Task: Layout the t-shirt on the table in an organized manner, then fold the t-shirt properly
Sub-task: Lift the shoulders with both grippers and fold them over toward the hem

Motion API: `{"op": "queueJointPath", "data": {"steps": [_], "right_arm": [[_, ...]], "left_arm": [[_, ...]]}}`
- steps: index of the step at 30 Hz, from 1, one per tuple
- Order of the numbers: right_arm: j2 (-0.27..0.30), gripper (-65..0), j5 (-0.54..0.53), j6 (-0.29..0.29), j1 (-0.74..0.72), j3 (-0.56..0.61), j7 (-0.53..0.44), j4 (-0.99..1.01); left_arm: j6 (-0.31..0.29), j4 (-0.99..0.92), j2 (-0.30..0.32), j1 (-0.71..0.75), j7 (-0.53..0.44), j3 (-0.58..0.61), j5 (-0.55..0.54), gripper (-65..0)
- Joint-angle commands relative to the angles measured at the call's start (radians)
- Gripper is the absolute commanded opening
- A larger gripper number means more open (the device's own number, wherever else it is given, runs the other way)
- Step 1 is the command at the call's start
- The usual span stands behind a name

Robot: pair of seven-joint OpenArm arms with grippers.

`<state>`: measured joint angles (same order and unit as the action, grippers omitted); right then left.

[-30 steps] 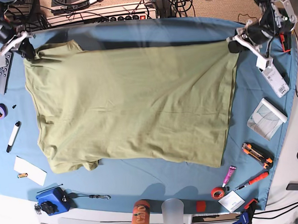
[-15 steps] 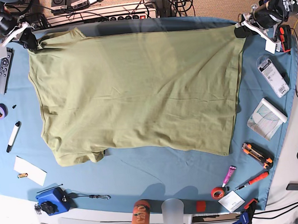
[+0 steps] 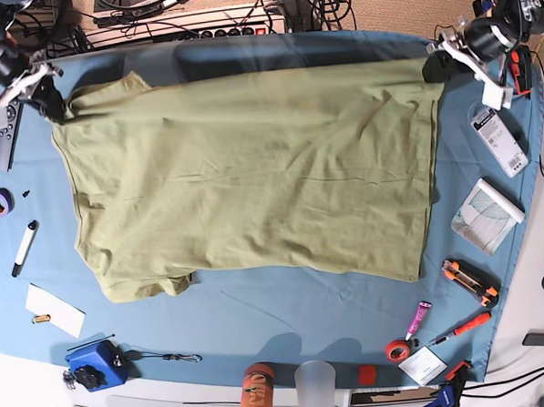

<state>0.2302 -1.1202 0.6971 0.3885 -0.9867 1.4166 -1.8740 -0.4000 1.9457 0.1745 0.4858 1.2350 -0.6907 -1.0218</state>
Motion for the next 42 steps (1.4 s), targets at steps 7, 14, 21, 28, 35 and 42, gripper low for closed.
{"op": "queueJointPath", "data": {"steps": [7, 14, 21, 28, 35, 42], "right_arm": [[0.019, -65.0, 0.149, 0.001, -0.065, 0.107, -0.085, -0.016], [0.019, -65.0, 0.327, 0.001, -0.170, 0.236, -0.162, -0.008], [0.019, -65.0, 0.435, 0.001, -0.249, 0.325, -0.257, 0.088], [0.045, -65.0, 0.486, 0.001, -0.369, 0.326, -0.289, 0.210], [0.097, -65.0, 0.484, 0.001, -0.473, 0.327, -0.307, 0.418], [0.097, -65.0, 0.486, 0.001, -0.525, 0.327, -0.333, 0.485]], "left_arm": [[-0.017, 0.016, 0.011, -0.085, -0.062, -0.005, 0.035, -65.0], [-0.018, 0.015, 0.011, -0.160, -0.118, 0.002, 0.089, -65.0], [-0.022, 0.015, 0.011, -0.173, -0.256, 0.153, 0.256, -65.0], [0.040, 0.015, 0.011, -0.241, -0.354, 0.245, 0.458, -65.0], [0.052, -0.042, 0.011, -0.338, -0.361, 0.276, 0.532, -65.0], [0.037, -0.191, 0.011, -0.396, -0.386, 0.276, 0.529, -65.0]]}}
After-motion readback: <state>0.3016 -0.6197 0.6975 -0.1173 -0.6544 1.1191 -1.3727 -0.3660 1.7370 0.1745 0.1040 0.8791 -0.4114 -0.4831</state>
